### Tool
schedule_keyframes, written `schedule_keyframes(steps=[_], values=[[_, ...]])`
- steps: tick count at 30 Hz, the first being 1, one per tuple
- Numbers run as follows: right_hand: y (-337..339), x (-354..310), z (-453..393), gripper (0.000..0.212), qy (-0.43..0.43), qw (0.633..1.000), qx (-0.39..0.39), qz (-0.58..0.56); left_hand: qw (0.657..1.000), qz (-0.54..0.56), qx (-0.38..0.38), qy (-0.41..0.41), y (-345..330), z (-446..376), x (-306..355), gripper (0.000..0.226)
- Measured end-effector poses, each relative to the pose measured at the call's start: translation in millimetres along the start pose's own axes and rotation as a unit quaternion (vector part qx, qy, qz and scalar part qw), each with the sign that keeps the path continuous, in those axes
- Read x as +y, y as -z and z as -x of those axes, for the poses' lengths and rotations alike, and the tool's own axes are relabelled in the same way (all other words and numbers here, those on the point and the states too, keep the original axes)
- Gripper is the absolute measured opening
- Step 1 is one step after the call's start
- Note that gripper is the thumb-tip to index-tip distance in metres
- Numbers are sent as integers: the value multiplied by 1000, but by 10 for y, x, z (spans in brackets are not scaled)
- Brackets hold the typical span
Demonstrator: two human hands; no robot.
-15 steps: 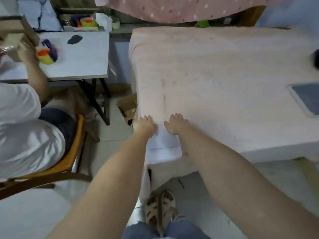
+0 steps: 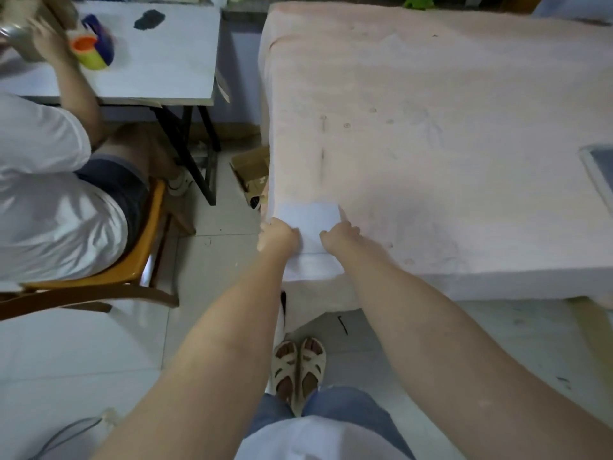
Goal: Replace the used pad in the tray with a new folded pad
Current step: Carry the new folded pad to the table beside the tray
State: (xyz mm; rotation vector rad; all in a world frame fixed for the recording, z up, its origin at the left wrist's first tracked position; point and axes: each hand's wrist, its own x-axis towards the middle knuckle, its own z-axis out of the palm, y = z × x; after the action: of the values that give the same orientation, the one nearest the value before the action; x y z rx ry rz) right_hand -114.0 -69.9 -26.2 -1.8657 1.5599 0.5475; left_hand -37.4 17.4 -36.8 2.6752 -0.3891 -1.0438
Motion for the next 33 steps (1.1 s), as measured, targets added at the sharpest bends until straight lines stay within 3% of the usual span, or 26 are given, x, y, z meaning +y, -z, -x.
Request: schedule_keyframes(steps=[4, 8, 13, 19, 23, 25, 29, 33], values=[[23, 125, -92, 66, 13, 999, -10, -43, 995, 83, 7, 45, -21, 6, -28, 71], [-1, 207, -185, 56, 90, 979, -15, -180, 978, 197, -13, 65, -56, -56, -89, 84], [-61, 281, -187, 46, 123, 971, 55, -196, 948, 312, -20, 64, -143, -66, -164, 57], [-150, 199, -201, 42, 154, 958, 85, -227, 912, 393, 116, -6, -144, 83, -84, 54], [-163, 213, -155, 42, 149, 944, 138, -259, 914, 376, 146, -35, -124, 146, -17, 44], [-116, 239, -128, 37, 148, 942, 119, -276, 917, 363, 150, -60, -87, 140, 3, 39], [30, 365, -89, 42, 149, 932, 68, -323, 932, 315, 147, -106, -24, 105, 97, 49], [166, 542, 5, 43, 127, 920, 142, -341, 947, 251, 120, -158, -113, 144, 339, 48]])
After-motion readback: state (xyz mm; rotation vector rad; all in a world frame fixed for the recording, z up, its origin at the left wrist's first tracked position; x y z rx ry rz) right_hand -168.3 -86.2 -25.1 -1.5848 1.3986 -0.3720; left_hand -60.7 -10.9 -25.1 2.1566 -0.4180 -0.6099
